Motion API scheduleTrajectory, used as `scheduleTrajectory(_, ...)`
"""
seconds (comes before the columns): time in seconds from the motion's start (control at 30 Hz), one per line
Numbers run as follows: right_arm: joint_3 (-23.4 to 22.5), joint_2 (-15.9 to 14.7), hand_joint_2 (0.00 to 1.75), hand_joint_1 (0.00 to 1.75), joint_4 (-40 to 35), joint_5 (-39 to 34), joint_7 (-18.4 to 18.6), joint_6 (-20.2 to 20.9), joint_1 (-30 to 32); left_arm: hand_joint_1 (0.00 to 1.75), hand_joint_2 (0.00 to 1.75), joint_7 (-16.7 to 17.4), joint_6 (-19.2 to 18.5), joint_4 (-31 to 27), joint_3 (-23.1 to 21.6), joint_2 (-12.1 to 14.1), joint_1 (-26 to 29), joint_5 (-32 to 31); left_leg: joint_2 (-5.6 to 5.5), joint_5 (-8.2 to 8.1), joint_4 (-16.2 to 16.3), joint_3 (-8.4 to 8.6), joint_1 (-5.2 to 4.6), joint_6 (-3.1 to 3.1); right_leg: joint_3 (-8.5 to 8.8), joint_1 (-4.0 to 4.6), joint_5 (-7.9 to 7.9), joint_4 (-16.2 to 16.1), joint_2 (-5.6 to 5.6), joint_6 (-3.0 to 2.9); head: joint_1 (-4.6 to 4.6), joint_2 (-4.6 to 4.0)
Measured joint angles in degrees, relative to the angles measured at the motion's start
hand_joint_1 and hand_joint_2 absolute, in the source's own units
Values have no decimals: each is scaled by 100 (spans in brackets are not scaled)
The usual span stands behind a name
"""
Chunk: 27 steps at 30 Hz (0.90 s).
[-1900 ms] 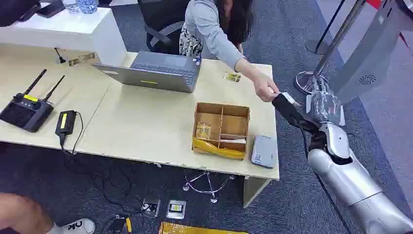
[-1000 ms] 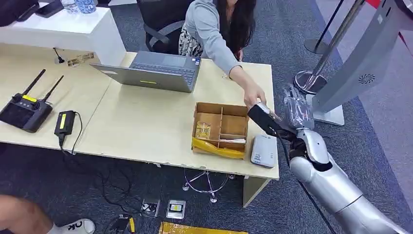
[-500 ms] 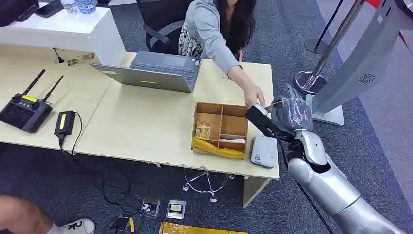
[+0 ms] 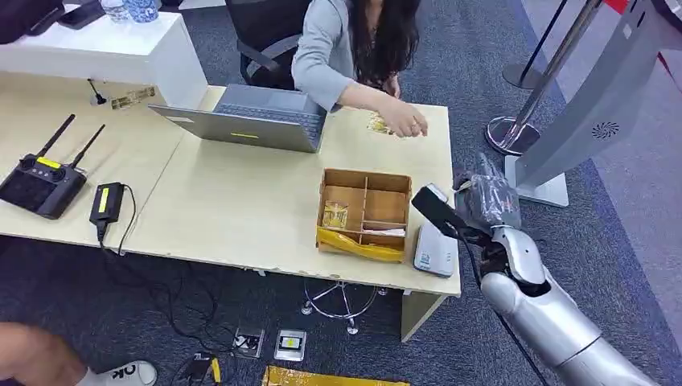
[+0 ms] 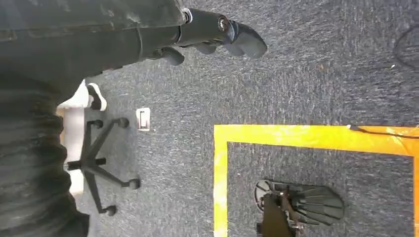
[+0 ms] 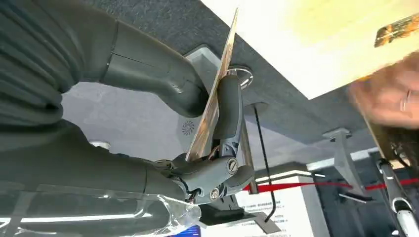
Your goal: Pass the card to the sensor for recognition and then transmit it.
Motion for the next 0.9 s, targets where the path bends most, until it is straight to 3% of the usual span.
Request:
scheduleTrajectory(0.43,-9,-118,175,175,144,-413,-227,-164,350,0,0,-24,-13,0,-2,0,2,2,0,0,0,-1,0,0,-1,0,0,0,0,0,0,0)
scheduleTrajectory(0.67,0,-76,175,175,492,-630,-577,-315,529,0,0,-24,-61,0,-2,-2,4,-28,0,0,-1,-3,0,0,-1,0,0,0,-1,0,0,0)
scheduleTrajectory(0.9,0,-9,175,175,819,-822,-682,-367,662,0,0,-28,-20,0,-2,-2,4,-37,0,-1,0,-4,0,0,-2,0,0,0,-1,0,0,0)
